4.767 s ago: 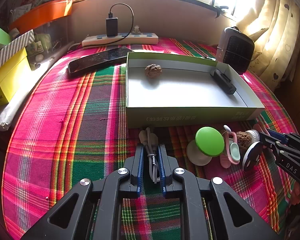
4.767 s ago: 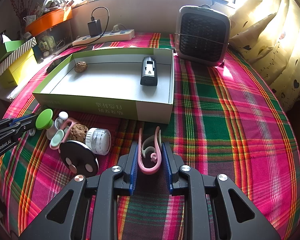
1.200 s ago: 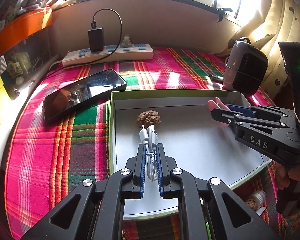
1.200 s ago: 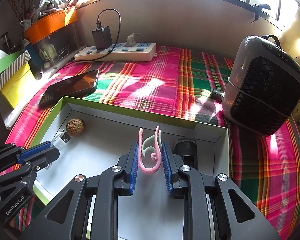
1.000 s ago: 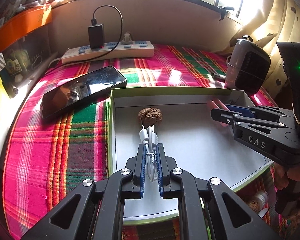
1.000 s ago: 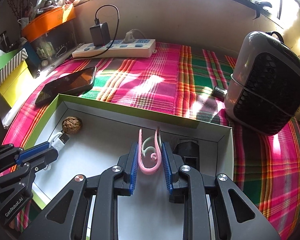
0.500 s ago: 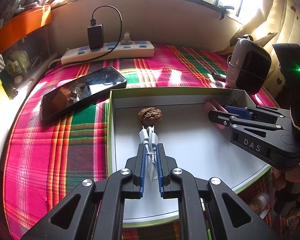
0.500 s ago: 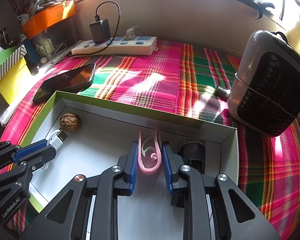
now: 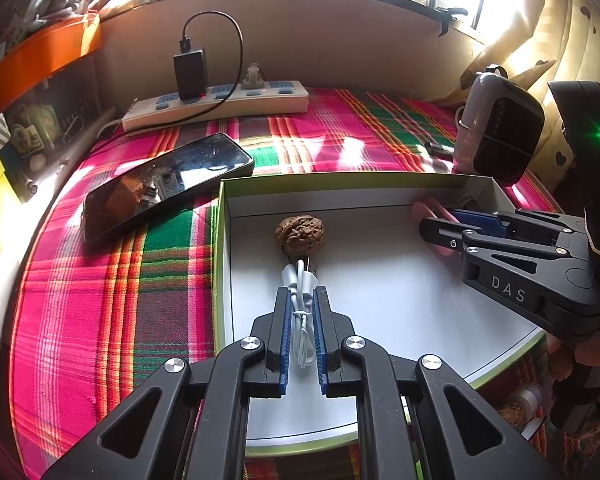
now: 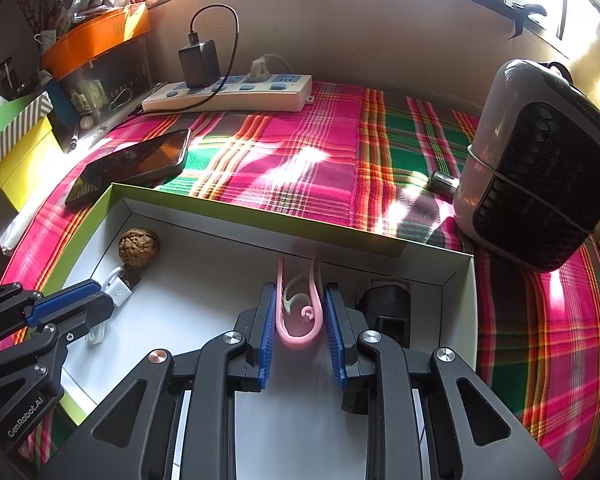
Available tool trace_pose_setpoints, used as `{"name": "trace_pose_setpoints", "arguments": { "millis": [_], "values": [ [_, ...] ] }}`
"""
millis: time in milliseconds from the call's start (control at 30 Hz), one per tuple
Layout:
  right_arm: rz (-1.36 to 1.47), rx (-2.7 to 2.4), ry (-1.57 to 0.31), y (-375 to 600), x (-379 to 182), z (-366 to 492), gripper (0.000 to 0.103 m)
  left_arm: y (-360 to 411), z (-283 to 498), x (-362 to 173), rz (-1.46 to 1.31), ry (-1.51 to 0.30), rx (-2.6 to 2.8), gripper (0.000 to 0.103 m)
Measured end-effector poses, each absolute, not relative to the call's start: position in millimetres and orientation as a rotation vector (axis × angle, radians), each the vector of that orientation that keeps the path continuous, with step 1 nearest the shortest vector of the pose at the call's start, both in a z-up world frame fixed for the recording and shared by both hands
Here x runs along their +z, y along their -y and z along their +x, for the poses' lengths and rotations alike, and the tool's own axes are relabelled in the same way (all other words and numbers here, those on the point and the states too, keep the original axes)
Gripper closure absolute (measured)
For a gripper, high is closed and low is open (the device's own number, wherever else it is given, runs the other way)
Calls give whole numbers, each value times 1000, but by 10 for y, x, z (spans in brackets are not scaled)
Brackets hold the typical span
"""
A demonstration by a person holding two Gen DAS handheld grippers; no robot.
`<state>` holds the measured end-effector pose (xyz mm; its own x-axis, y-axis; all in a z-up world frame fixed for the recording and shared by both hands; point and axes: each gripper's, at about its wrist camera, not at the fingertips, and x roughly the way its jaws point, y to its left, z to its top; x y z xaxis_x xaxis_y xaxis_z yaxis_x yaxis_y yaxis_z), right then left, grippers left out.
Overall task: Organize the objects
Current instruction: 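Lower the white cable and pink clip toward the box floor, then open the left gripper to release the cable while the right gripper releases the clip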
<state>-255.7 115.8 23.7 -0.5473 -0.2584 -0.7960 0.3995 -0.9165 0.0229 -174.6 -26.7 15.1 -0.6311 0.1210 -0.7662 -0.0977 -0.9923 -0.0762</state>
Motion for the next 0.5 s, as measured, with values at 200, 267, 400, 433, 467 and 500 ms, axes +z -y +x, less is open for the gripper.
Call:
{"name": "trace_pose_setpoints", "arguments": {
  "millis": [200,267,400,433,467,500],
  "values": [
    [1228,-2467,-226,-1160,236,-2556,79,267,-1746,154,-1286,33,2735,93],
    [1226,-2468,-224,-1166,240,-2556,79,265,-1746,155,-1286,33,2733,91],
    [1220,-2470,-219,-1174,256,-2539,76,259,-1734,164,-1283,39,2728,87],
    [1216,-2472,-216,-1176,267,-2526,74,256,-1729,165,-1285,37,2727,87],
    [1210,-2473,-213,-1179,279,-2515,73,251,-1724,167,-1286,36,2726,85],
    [1206,-2474,-211,-1180,290,-2501,73,245,-1717,170,-1286,35,2723,84]
  ]
}}
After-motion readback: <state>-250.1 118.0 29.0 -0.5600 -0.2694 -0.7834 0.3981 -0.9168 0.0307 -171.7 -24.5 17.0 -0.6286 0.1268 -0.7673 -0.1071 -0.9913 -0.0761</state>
